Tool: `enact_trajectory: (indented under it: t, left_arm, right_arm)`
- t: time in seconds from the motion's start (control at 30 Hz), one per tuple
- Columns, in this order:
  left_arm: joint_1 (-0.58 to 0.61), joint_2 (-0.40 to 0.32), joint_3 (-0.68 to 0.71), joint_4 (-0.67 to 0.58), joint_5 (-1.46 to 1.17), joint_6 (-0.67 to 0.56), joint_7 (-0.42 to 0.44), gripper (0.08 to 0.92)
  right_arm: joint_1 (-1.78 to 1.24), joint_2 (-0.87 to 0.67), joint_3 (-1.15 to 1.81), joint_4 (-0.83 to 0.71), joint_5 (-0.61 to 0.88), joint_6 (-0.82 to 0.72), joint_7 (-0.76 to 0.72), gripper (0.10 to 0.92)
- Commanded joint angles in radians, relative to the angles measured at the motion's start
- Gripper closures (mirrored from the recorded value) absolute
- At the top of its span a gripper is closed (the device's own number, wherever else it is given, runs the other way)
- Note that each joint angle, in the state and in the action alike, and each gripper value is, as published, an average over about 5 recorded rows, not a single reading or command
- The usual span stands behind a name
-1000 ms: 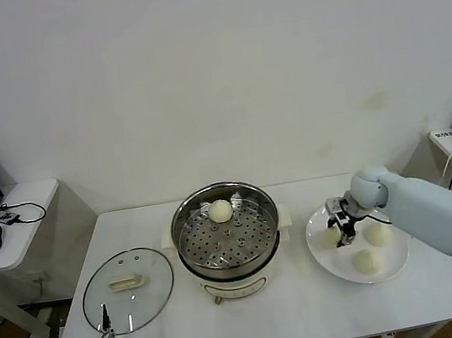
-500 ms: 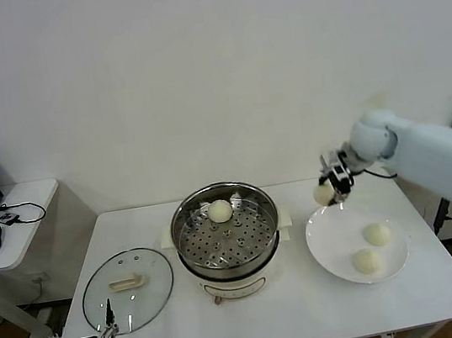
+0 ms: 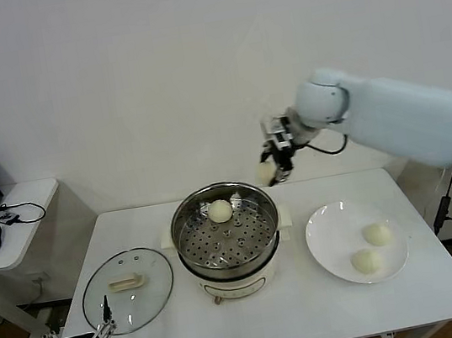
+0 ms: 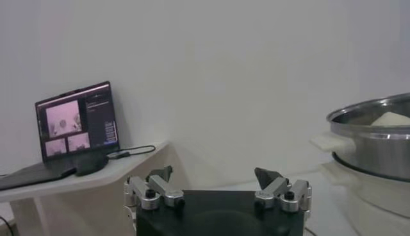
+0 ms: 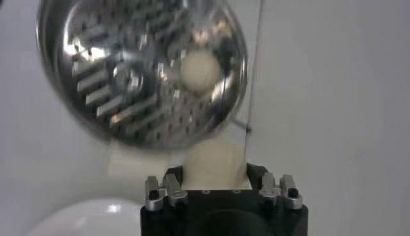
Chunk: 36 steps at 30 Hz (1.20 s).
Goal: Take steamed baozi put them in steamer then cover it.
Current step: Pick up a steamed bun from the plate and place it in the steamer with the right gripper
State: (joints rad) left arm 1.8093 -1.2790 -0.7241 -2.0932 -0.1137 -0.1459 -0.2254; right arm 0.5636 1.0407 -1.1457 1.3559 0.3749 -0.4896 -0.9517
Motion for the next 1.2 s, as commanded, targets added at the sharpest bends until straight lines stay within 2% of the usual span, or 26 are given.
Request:
enact_trajectory:
  t: [0.03, 0.5, 1.0, 1.1, 1.2]
  left_arm:
    - [0.001, -0.001, -0.005, -0.002, -0.002, -0.002, -0.001, 0.177]
    - [-0.002, -0.010, -0.004, 0.019, -0.003, -0.024, -0.006, 0.177]
    - [-0.007, -0.014, 0.000, 0.019, -0.003, -0.026, -0.007, 0.177]
    - [-0.005, -0.014, -0.001, 0.018, -0.003, -0.027, -0.008, 0.177]
    - [-0.004, -0.015, 0.000, 0.016, -0.002, -0.028, -0.008, 0.177]
  right_arm:
    - [-0.082, 0.221, -0.033, -0.052, 0.118, -0.107, 0.079, 0.397]
    - [-0.206, 0.325, 0.003, -0.191, 0.106, -0.142, 0.165, 0.397]
    - [-0.238, 0.362, 0.022, -0.235, 0.110, -0.151, 0.198, 0.394]
    - [-0.240, 0.358, 0.026, -0.231, 0.112, -0.152, 0.201, 0.374]
    - [-0.228, 0.339, 0.026, -0.208, 0.112, -0.156, 0.192, 0.309]
